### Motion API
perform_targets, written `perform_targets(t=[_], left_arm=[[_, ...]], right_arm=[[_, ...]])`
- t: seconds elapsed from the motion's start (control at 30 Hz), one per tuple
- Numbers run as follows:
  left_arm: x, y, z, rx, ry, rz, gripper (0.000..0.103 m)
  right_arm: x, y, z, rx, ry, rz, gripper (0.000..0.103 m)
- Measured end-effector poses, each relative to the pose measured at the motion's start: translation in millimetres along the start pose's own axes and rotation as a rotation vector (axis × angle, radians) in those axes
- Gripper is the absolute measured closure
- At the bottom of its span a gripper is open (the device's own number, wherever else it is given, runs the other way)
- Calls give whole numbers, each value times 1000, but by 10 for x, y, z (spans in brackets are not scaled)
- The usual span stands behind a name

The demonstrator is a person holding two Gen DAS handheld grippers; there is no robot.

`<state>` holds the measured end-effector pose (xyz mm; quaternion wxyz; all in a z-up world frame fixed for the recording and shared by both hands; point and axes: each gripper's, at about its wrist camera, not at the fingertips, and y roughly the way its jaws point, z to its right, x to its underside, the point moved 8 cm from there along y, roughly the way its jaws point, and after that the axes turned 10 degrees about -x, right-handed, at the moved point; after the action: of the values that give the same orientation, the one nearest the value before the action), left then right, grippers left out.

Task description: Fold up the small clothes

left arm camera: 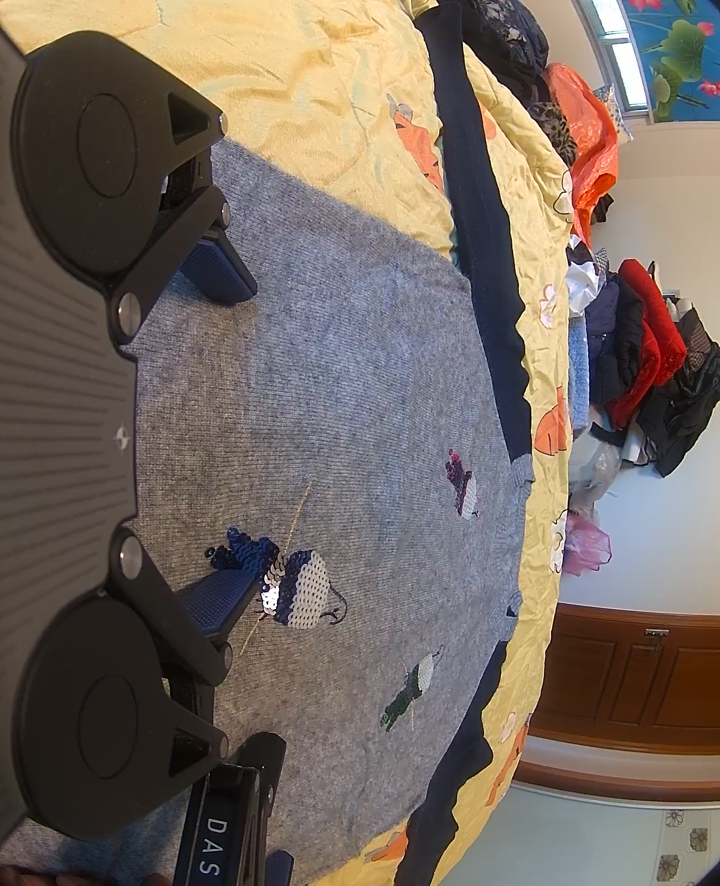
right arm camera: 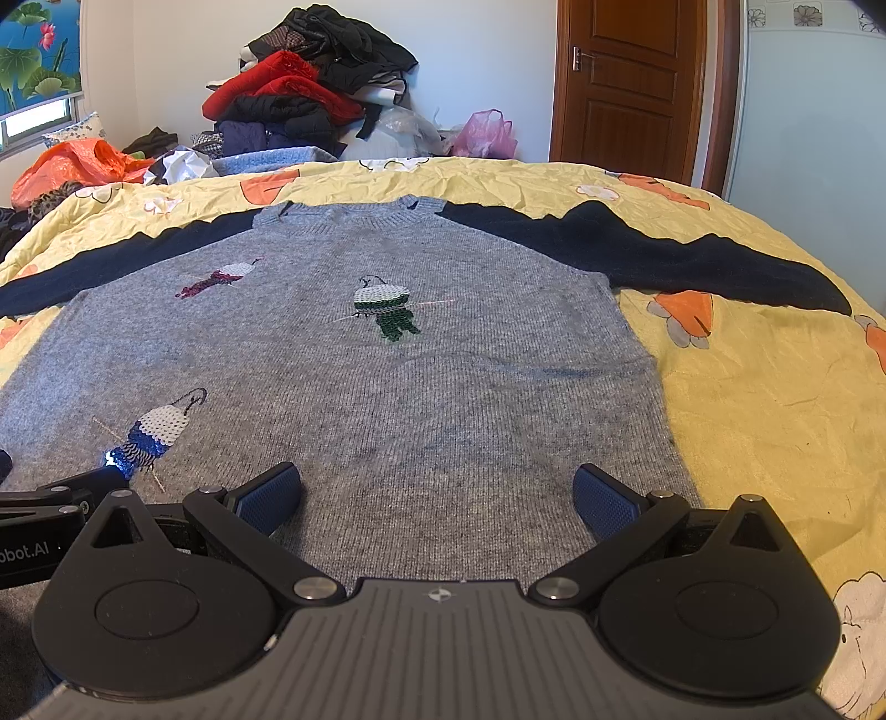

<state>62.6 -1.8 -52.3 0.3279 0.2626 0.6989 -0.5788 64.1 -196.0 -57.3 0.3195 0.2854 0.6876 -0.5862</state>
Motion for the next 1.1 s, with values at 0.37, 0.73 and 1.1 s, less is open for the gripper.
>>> perform_targets(t=[0.37, 0.73, 1.1], left_arm=[[-1, 0, -1, -1, 0, 0, 0], [-9, -33, 8, -13, 4, 8, 0], [2, -35, 17, -15, 1, 9, 0]], right_arm=[[1, -1, -3, 0, 0, 0, 0], [1, 0, 0, 0, 0, 0, 0], [2, 3, -3, 0, 0, 0, 0]])
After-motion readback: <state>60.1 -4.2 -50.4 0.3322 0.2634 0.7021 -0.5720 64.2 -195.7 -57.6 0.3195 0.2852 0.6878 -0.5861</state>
